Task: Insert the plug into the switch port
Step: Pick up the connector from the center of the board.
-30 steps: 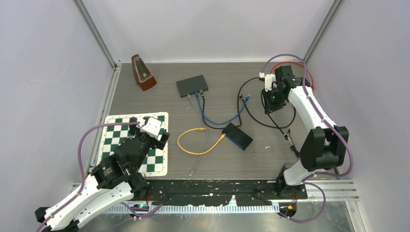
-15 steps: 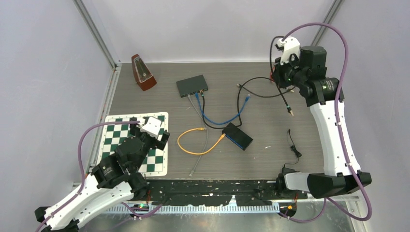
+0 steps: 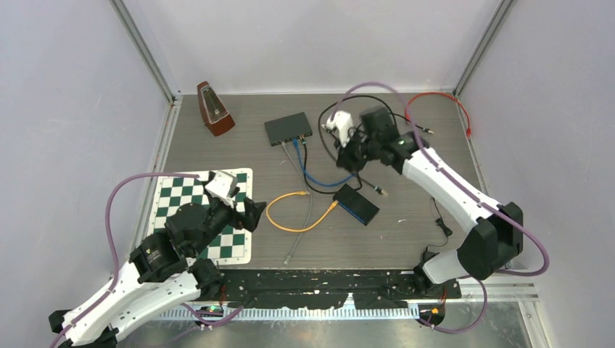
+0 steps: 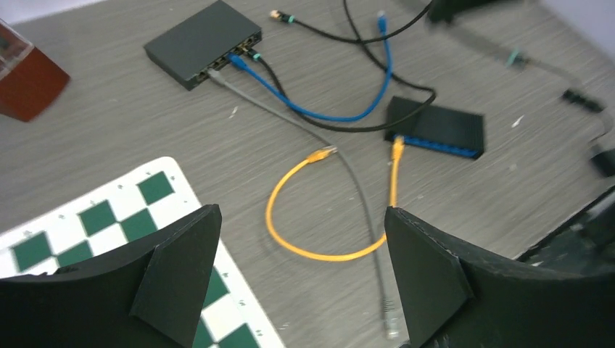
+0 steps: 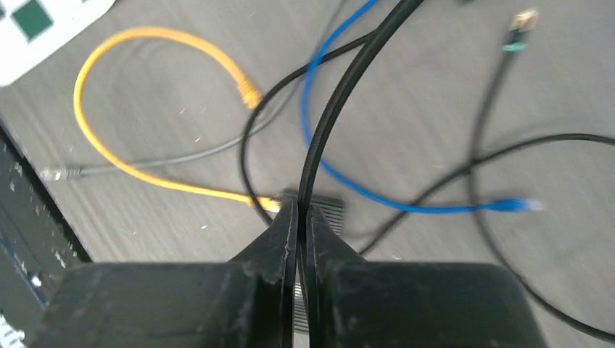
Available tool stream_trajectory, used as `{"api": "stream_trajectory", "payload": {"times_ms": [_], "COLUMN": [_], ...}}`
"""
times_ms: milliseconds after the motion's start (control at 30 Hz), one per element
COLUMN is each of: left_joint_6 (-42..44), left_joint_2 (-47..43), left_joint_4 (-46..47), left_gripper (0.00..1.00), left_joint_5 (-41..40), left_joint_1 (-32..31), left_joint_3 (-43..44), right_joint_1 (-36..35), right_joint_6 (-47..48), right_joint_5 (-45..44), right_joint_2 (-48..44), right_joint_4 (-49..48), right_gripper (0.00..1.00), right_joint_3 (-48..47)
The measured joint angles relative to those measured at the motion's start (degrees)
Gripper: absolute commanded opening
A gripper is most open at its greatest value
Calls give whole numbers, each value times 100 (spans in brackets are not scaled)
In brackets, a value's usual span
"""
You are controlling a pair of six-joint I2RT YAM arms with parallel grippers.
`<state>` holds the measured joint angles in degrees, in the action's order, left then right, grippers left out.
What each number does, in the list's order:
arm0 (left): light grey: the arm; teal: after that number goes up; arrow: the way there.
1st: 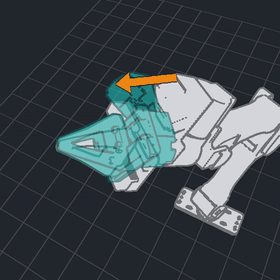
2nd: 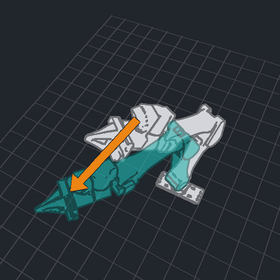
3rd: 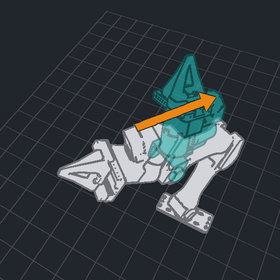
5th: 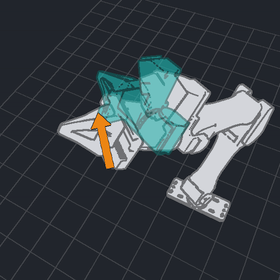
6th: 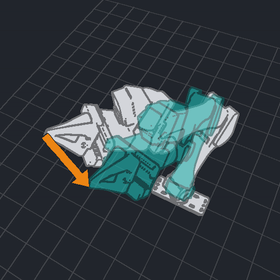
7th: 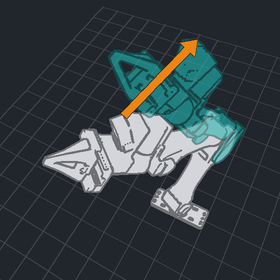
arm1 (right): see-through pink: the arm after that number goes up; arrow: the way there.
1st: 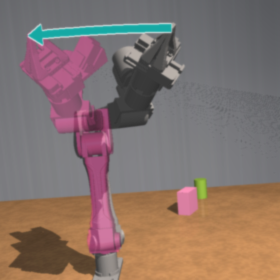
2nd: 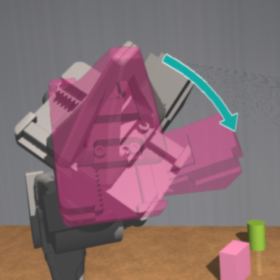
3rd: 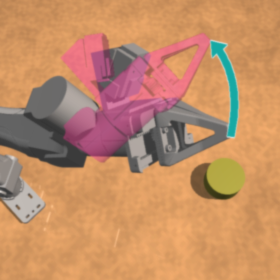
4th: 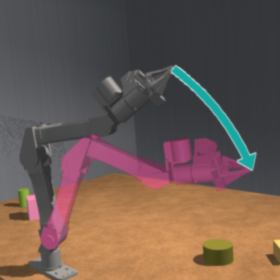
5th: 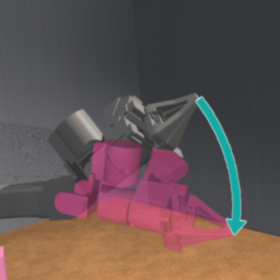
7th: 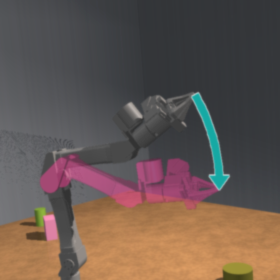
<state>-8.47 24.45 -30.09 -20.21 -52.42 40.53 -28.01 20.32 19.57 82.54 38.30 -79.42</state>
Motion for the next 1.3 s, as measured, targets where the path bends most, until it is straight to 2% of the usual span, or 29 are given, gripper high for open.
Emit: {"api": "stream_trajectory", "payload": {"times_ms": [167,300,433,500,600,800,900,1067,1300], "left_joint_6": [-1062,-1185,-831,-354,887,3954,4986,6026,6679], "left_joint_2": [35,188,542,763,1099,1239,1604,2500,3521], "left_joint_4": [-170,-175,-39,170,599,2105,2527,3421,4133], "left_gripper": [87,86,84,81,74,71,69,68,62], "left_joint_5": [-37,-72,118,328,841,2157,2503,2761,2929], "left_joint_1": [0,2,48,81,103,107,107,107,107], "left_joint_3": [280,341,450,459,398,-804,-1014,-1012,-874], "right_joint_1": [-560,-634,-625,-621,-621,-621,-621,-621,-621], "right_joint_6": [210,260,426,540,660,697,693,693,695], "right_joint_5": [444,944,1266,1403,1631,2020,2151,2269,2312], "right_joint_2": [11,4,-162,-374,-619,-586,-444,-313,-315], "right_joint_4": [-693,-1038,-1346,-1414,-1377,-1266,-1167,-994,-879], "right_gripper": [5,5,5,5,5,5,5,5,5], "right_joint_3": [1521,1851,2083,2291,2422,2393,2288,2159,2153]}}
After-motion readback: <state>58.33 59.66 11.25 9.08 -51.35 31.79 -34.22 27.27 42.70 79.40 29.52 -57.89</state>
